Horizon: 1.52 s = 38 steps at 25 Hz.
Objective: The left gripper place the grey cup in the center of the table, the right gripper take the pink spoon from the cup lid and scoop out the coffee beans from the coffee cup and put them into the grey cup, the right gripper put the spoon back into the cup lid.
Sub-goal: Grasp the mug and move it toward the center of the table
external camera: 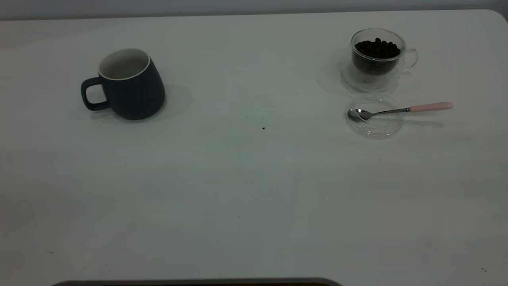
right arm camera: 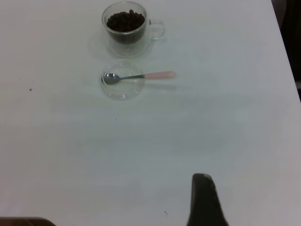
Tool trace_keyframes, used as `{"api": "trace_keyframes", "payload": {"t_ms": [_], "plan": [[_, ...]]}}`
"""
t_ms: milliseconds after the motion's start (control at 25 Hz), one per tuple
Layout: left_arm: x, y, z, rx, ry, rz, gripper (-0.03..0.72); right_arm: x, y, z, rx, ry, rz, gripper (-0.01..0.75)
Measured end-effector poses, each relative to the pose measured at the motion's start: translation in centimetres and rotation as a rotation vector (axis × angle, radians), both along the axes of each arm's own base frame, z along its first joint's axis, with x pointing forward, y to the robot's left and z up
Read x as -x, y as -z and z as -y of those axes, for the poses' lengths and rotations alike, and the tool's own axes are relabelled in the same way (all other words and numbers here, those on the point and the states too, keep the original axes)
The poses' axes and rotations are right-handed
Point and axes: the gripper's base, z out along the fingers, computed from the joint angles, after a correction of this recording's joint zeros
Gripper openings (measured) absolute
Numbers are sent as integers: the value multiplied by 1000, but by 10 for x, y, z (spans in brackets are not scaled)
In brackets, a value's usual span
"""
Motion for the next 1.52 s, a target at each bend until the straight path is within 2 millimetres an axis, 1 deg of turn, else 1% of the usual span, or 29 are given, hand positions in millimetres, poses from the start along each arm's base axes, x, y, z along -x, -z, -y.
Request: {"api": "trace_keyframes", "payload": {"t_ms": [960,1160,1240,1280,1400,1520], "plan": [[0,0,0,0,0,1,569,0,0,0,0,0,0,537],[0,0,2,8,26,0,569,0,0,0,0,0,0,537],[0,-3,3,7,32,2,569,0,0,0,0,0,0,537],[-1,-7,3,6,33,-1,569,0,0,0,0,0,0,537],[-13,-26,5,-6,49,-55,569,0,0,0,0,0,0,537],[-44,-46,8,-44,90,-141,569,0,0,0,0,0,0,537]]}}
